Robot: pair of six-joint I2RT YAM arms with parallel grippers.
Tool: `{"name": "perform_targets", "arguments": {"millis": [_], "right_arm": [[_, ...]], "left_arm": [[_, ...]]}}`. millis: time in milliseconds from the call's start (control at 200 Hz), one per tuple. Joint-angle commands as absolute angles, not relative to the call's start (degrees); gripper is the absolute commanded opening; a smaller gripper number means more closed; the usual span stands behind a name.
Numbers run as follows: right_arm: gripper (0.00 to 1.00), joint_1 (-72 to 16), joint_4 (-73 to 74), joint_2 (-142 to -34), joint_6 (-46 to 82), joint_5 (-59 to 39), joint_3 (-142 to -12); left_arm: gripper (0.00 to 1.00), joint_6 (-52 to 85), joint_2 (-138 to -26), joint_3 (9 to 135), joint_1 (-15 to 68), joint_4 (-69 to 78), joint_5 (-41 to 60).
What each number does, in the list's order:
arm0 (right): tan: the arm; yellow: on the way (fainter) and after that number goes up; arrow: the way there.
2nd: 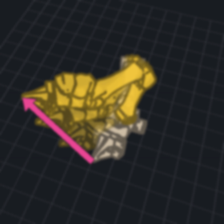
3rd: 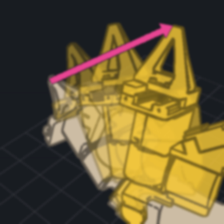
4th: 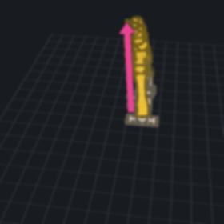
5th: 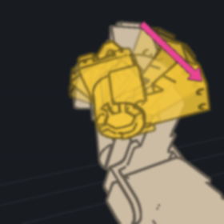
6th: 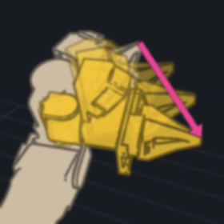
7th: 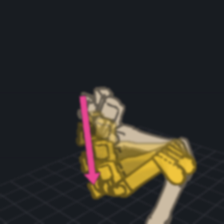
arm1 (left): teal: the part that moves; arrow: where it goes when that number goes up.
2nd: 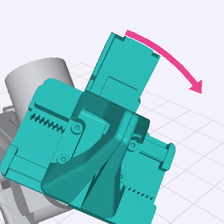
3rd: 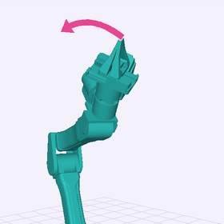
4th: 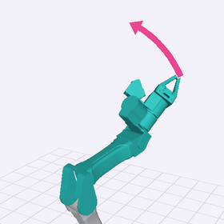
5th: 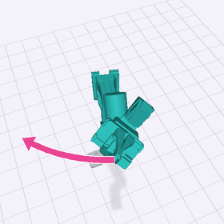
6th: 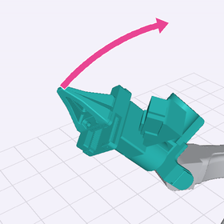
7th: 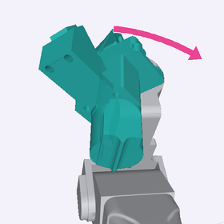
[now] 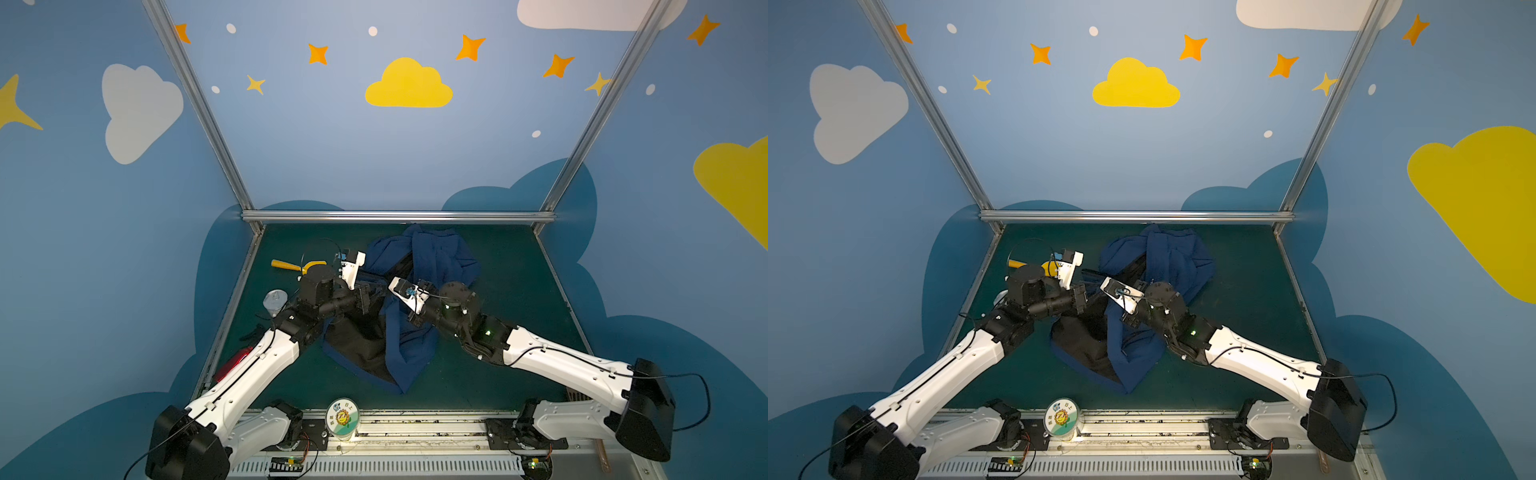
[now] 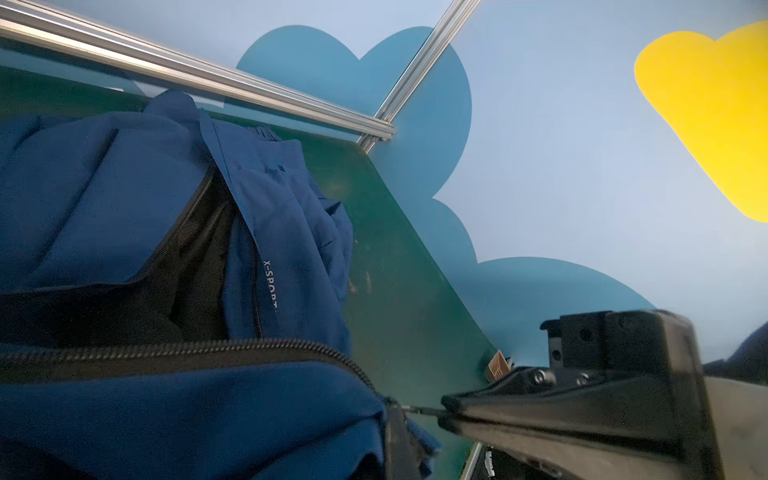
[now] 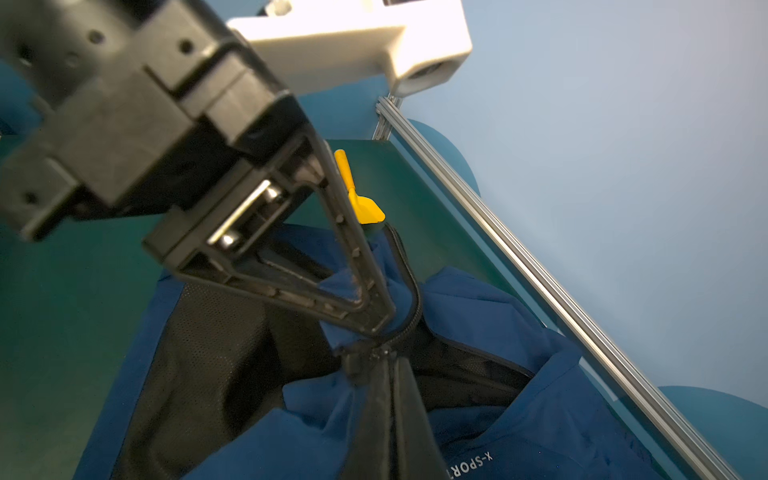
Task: Zip up the jacket
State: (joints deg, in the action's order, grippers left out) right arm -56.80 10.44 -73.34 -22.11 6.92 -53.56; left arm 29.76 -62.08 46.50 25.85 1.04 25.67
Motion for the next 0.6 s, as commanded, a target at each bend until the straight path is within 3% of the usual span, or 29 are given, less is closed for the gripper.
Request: {"name": "perform_targets", "arguments": {"millis": [0,596], "right_arm": [[0.00,-54.7,11.5,-74.4,-20.7,11.4,-56.0],[0.00,-48.9,9.8,-80.6,-21.6,12.5,-64.0]], "left_arm": [[0.03,28.5,-60.1,46.4,25.8,-2.7,27.5],[0.03,25.5,-56.6,50.4,25.5,-10.8,29.6]]}}
